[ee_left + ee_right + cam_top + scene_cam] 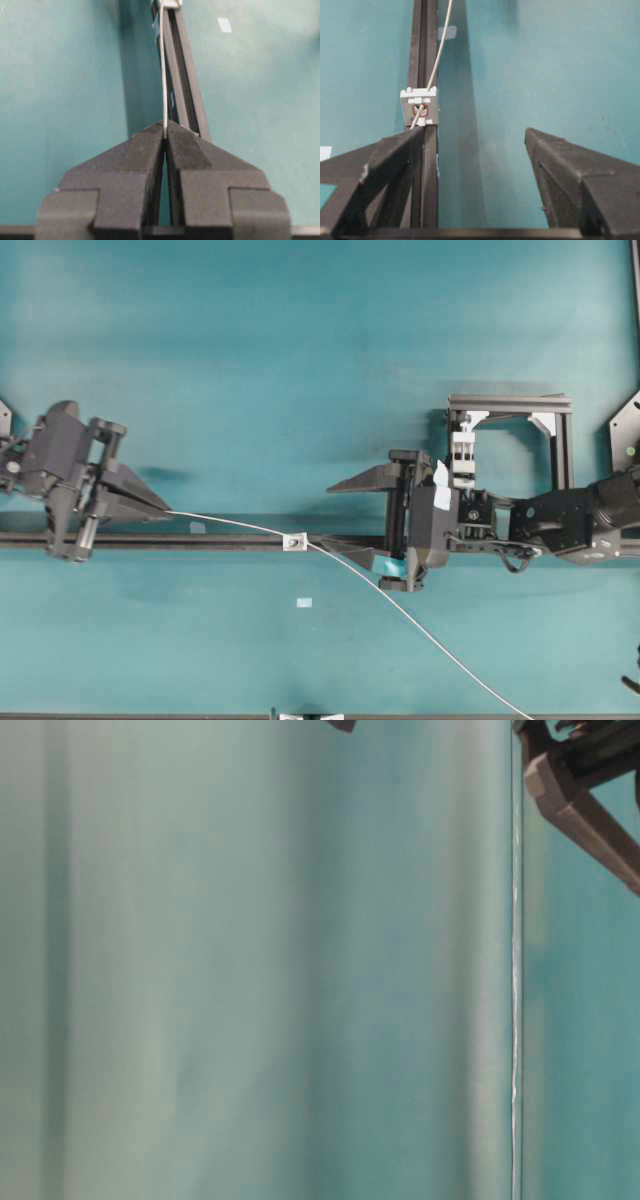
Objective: Insert the wire through the hole in the metal fitting marked with a red label. (retake)
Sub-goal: 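Pull the wire leftward through the bracket with the left gripper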
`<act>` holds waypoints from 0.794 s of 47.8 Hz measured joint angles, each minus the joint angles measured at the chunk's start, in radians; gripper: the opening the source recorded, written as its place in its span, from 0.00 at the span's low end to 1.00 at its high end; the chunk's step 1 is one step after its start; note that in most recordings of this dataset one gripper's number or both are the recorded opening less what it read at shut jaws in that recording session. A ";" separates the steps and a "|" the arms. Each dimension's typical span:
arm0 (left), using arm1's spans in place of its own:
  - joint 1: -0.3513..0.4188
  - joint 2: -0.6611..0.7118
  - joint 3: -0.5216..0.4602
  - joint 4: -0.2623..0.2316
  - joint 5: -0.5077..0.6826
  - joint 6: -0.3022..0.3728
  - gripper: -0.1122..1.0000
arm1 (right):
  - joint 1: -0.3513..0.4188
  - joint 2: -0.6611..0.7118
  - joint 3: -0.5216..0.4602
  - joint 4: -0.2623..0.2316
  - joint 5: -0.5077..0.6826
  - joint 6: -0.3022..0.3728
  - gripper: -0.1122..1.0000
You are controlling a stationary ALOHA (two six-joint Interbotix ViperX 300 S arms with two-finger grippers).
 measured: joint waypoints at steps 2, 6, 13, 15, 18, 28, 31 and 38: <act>0.000 -0.012 0.012 0.000 0.000 0.002 0.01 | 0.000 0.002 0.000 0.000 0.000 0.002 0.89; 0.000 -0.032 0.023 0.000 0.000 0.002 0.01 | 0.000 0.000 0.000 0.000 0.000 0.002 0.89; 0.000 -0.044 0.023 0.000 0.002 0.002 0.01 | 0.000 0.000 0.000 0.000 0.000 0.002 0.89; 0.000 -0.044 0.020 0.000 0.011 0.002 0.01 | 0.000 0.002 0.000 0.000 0.000 0.002 0.89; 0.002 -0.044 0.014 0.000 0.031 0.002 0.01 | 0.000 0.002 0.000 0.000 0.000 0.002 0.89; 0.000 -0.052 -0.011 0.000 0.130 -0.012 0.01 | 0.000 0.000 0.000 0.000 0.000 0.002 0.89; -0.002 -0.060 -0.017 0.000 0.149 -0.011 0.01 | 0.000 0.002 0.000 0.000 0.000 0.000 0.89; -0.002 -0.066 -0.020 0.000 0.156 -0.011 0.01 | 0.000 0.000 0.000 0.000 -0.002 0.002 0.89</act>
